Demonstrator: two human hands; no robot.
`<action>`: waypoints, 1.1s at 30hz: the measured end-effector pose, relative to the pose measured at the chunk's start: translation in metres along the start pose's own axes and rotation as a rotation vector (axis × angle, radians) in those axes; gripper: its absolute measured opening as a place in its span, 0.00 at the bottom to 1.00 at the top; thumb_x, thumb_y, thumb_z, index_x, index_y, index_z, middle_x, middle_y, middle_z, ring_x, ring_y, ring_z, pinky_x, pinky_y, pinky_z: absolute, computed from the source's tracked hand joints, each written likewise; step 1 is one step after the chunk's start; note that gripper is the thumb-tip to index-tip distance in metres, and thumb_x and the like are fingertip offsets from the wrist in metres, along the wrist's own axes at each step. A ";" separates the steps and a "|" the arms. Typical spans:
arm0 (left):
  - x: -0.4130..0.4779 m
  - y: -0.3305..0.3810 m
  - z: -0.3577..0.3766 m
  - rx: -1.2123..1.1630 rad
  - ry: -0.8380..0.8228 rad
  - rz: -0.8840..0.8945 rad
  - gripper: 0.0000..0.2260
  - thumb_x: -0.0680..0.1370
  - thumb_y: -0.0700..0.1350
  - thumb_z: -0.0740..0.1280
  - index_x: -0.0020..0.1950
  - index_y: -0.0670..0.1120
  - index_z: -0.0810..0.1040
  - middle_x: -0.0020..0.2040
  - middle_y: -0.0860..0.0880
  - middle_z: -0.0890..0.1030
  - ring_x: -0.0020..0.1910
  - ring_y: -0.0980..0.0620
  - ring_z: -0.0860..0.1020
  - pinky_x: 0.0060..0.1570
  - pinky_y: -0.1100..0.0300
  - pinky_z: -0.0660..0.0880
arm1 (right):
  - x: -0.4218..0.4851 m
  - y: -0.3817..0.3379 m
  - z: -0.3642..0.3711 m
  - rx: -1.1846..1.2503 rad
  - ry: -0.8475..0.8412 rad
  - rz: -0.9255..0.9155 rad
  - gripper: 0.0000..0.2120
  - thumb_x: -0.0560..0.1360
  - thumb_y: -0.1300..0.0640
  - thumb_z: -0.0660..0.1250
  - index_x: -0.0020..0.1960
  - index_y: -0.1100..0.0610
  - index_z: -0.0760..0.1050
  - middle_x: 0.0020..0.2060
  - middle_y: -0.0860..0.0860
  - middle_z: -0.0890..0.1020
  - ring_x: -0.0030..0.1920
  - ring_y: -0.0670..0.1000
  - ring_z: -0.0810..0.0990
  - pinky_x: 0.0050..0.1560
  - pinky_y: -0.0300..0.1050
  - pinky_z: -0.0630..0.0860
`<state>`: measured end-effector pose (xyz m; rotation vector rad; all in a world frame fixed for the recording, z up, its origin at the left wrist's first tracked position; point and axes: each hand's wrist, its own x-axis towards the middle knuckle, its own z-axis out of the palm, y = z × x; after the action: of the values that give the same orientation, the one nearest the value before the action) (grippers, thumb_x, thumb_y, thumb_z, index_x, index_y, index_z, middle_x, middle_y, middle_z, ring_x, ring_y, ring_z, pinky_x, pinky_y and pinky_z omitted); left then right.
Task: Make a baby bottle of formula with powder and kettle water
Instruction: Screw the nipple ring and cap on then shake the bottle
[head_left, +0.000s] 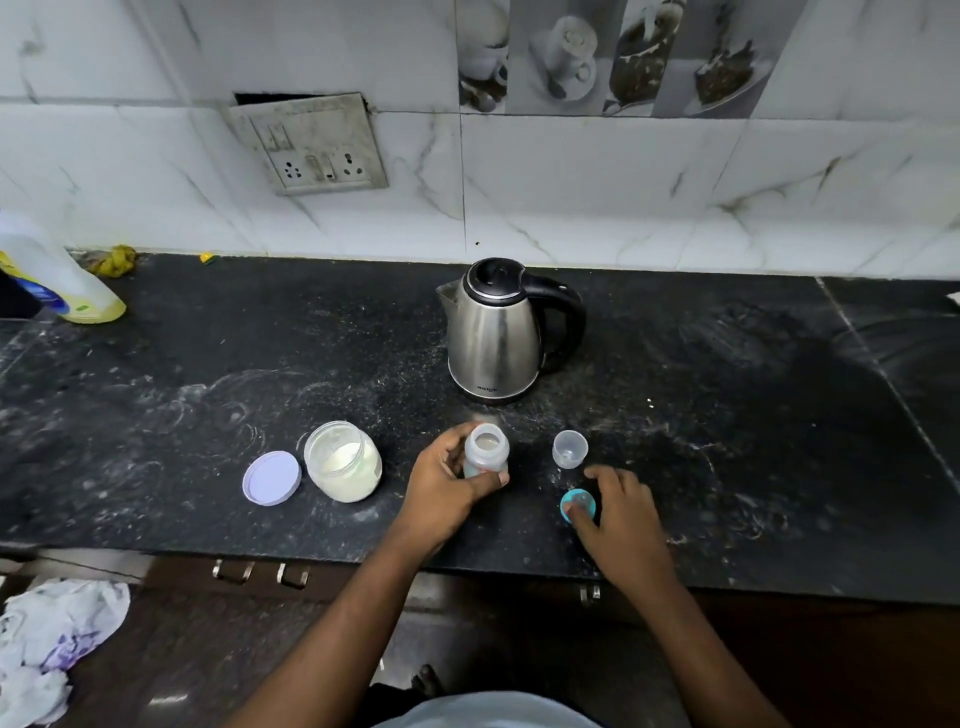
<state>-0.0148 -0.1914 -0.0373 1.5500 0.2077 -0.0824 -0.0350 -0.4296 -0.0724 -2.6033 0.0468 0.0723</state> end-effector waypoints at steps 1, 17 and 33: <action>0.000 -0.001 0.000 -0.002 -0.005 -0.005 0.26 0.69 0.28 0.80 0.60 0.50 0.82 0.54 0.54 0.89 0.54 0.58 0.85 0.58 0.62 0.79 | -0.001 -0.001 0.001 -0.031 -0.029 -0.002 0.24 0.77 0.46 0.71 0.71 0.51 0.72 0.65 0.52 0.76 0.62 0.56 0.73 0.63 0.52 0.73; -0.008 -0.005 0.013 0.048 -0.065 0.047 0.27 0.69 0.32 0.82 0.66 0.46 0.82 0.59 0.51 0.88 0.60 0.52 0.85 0.62 0.58 0.79 | 0.018 -0.072 -0.082 0.351 -0.077 -0.255 0.19 0.76 0.54 0.75 0.66 0.47 0.79 0.58 0.42 0.81 0.53 0.41 0.81 0.54 0.39 0.78; -0.012 0.019 0.020 0.013 -0.147 0.094 0.23 0.70 0.31 0.81 0.63 0.46 0.84 0.56 0.48 0.88 0.56 0.51 0.86 0.60 0.53 0.82 | 0.047 -0.128 -0.122 -0.063 -0.347 -0.606 0.19 0.74 0.59 0.74 0.64 0.50 0.82 0.59 0.44 0.84 0.59 0.43 0.79 0.61 0.42 0.76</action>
<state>-0.0216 -0.2118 -0.0167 1.5575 0.0176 -0.1233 0.0232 -0.3832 0.0943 -2.5140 -0.8690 0.3042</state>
